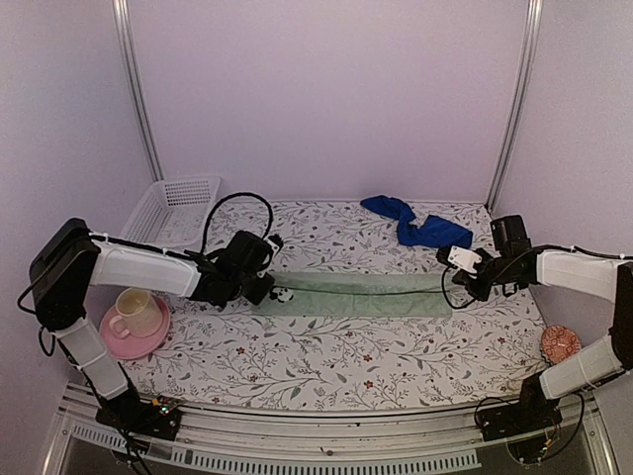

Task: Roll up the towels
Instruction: Fold the towel at the center of the board.

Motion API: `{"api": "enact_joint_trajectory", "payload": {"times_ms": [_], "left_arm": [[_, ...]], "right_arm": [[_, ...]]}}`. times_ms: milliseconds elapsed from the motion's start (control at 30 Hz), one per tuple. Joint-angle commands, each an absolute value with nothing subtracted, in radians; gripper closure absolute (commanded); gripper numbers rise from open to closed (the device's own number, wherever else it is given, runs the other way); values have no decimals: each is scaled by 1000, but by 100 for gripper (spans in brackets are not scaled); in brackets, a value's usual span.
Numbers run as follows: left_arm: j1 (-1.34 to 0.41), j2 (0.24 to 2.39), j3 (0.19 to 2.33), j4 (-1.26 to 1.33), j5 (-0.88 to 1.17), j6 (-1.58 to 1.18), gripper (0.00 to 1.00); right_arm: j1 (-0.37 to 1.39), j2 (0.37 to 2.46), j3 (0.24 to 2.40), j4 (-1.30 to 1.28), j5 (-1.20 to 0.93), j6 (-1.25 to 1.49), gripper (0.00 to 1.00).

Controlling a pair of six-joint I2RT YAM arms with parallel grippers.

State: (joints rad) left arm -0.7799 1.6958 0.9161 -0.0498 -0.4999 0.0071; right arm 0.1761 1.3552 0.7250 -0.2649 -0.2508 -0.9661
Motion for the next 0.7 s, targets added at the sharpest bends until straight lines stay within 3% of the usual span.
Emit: {"api": "enact_joint_trajectory", "payload": {"times_ms": [0,667], "left_arm": [[-794,1646,887,-70,-522,-33,100],[-818,1659,865,-129,-431,-66,100]], "right_arm": [[170,1304,700,-290,-316,-999,98],[172,1337,639,-332,-307,-1099,96]]}}
